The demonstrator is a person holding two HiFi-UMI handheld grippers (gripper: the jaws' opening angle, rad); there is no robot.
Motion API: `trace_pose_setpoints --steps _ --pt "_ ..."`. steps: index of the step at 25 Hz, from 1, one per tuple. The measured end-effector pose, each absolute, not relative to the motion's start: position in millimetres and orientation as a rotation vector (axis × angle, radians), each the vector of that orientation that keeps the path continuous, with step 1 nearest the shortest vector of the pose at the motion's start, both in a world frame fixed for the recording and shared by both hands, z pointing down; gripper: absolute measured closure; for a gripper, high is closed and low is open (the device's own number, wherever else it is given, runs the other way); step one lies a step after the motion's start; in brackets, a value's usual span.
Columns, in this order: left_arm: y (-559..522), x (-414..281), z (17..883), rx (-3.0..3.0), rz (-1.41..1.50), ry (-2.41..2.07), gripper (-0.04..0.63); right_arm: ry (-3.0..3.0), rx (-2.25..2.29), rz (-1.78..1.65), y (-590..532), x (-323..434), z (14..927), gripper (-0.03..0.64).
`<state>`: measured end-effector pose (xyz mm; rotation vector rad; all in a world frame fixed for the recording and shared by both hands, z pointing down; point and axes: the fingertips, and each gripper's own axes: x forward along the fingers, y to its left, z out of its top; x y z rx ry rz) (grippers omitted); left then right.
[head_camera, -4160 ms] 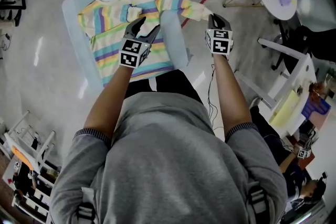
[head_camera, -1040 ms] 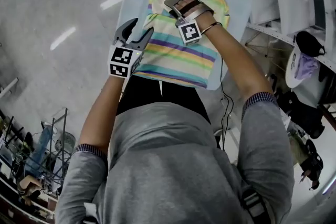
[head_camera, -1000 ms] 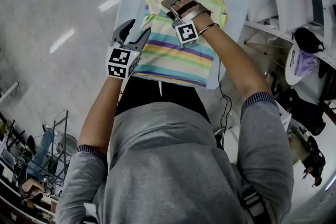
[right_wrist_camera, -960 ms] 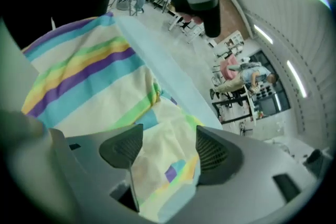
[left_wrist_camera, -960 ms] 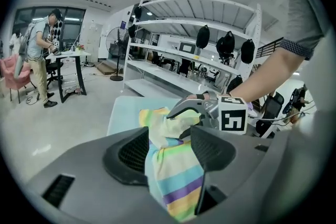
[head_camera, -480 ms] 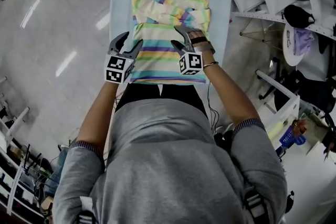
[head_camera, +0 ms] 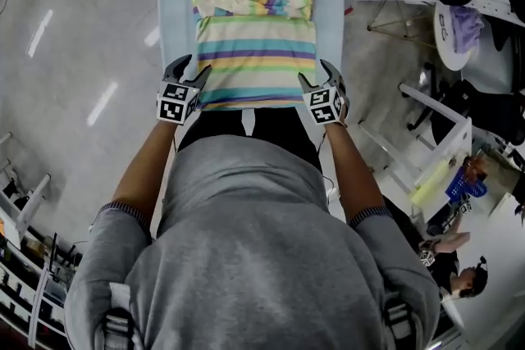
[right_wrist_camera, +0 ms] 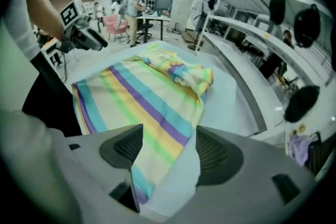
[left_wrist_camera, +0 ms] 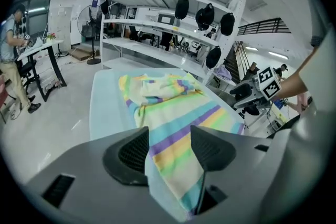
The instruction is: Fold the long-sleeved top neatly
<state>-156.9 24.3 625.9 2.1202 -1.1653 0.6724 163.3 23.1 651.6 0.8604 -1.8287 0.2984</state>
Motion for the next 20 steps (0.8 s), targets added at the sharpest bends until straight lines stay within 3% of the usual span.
trace_pose_setpoints --steps 20 --pt "136 -162 679 1.775 0.7 -1.355 0.319 -1.891 1.017 0.75 103 206 701 0.287"
